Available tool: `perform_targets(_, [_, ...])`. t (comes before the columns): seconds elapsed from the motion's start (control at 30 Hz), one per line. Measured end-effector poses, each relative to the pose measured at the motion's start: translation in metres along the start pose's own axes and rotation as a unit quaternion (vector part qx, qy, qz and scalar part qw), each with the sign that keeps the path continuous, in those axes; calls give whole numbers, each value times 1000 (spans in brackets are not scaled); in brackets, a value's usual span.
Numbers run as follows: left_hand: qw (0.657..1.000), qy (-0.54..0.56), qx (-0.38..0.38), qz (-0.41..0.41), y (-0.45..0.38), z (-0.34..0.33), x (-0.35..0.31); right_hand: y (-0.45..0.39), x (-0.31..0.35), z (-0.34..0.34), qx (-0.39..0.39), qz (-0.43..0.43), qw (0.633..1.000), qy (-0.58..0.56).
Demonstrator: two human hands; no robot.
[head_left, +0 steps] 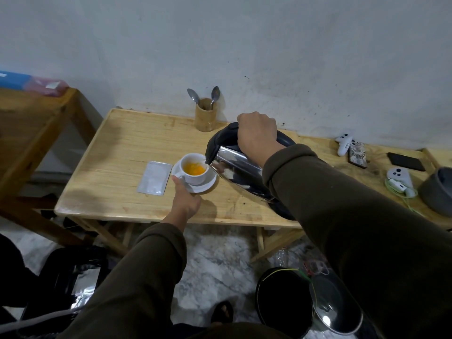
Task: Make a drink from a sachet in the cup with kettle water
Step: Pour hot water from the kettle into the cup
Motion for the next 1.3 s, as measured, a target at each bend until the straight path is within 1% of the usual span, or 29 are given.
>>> perform_targets(0.43, [1000,3,2,1,-1,-1,-1,1,-5,2,9,-10,1000,1])
perform_targets(0.6, [1000,4,-1,13,-1,-2,-1,1,-6,1,4,-7,1000,3])
perform_targets(1.3, [1000,16,-12,7,1,-4,-3,-2,-12,-3,-4,-7,1000,3])
Point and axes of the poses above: each hand's wrist, its own y-axis away from the middle knuckle, its own z-axis out of the back of the hand, x = y × z, the point moved 5 cm from there along -y, towards the middle knuckle, and after that the axes turned 1 degree about -z, right-handed, at the moved point
